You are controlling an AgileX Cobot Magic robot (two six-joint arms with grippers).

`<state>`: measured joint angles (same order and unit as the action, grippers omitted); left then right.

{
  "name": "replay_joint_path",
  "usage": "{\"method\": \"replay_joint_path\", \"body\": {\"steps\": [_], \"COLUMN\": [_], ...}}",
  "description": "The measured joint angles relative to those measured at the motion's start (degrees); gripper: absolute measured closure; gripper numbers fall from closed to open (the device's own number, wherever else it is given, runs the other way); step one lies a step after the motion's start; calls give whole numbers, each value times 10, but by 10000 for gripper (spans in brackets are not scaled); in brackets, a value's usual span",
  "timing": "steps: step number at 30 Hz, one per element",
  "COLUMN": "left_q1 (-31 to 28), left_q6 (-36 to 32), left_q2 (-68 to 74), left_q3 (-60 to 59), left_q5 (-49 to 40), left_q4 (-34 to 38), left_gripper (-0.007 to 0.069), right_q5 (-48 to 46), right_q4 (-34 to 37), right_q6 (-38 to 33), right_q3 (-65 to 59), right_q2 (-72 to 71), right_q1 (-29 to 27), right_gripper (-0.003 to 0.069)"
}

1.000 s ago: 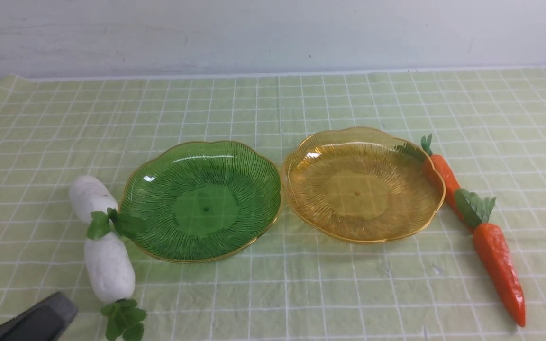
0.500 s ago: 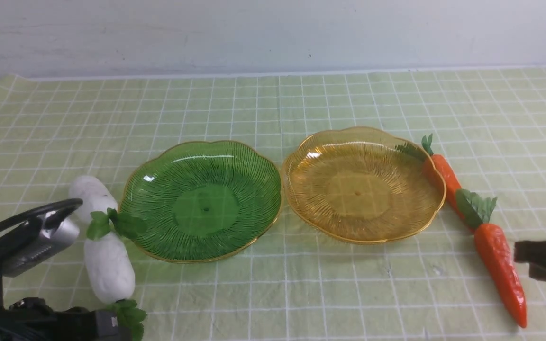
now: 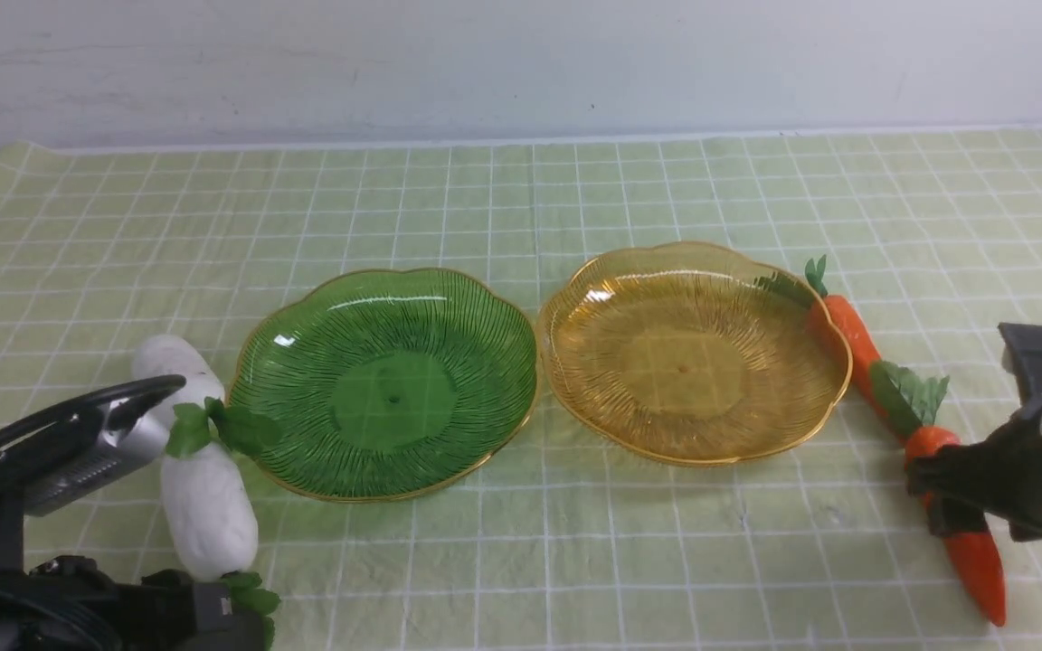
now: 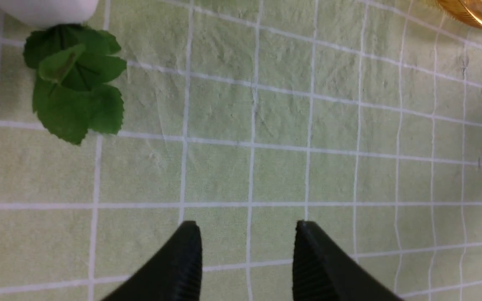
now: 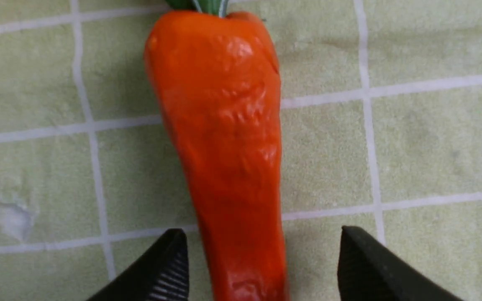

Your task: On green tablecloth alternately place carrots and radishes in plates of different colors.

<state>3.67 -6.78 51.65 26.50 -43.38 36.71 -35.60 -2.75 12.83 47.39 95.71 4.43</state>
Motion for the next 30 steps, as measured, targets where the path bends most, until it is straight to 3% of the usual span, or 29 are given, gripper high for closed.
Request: {"method": "replay_joint_path", "body": {"steps": [5,9,14,18,21,24,30], "left_q1": [0,0,0,0,0,0,0], "left_q6": [0,0,-1,-1,-1,-1,-1], "left_q2": [0,0,0,0,0,0,0], "left_q3": [0,0,0,0,0,0,0], "left_q5": [0,0,1,7,16,18,19], "left_q4": [0,0,-20,-30,-30,-30,-29], "left_gripper": [344,344,344,344,344,344,344], "right_q5": [2,-14,-78,-46,20,73,81], "right_q4": [0,-4,-12,42,106,183,254], "right_q6": [0,0,0,-3,-46,-141,-274], "right_q3": [1,2,20,33,36,50,104], "right_q2": [20,12,-66,-124,-144,-133,-61], "right_q1": [0,0,0,0,11,44,87], "right_gripper": [265,449,448,448,448,448,448]}}
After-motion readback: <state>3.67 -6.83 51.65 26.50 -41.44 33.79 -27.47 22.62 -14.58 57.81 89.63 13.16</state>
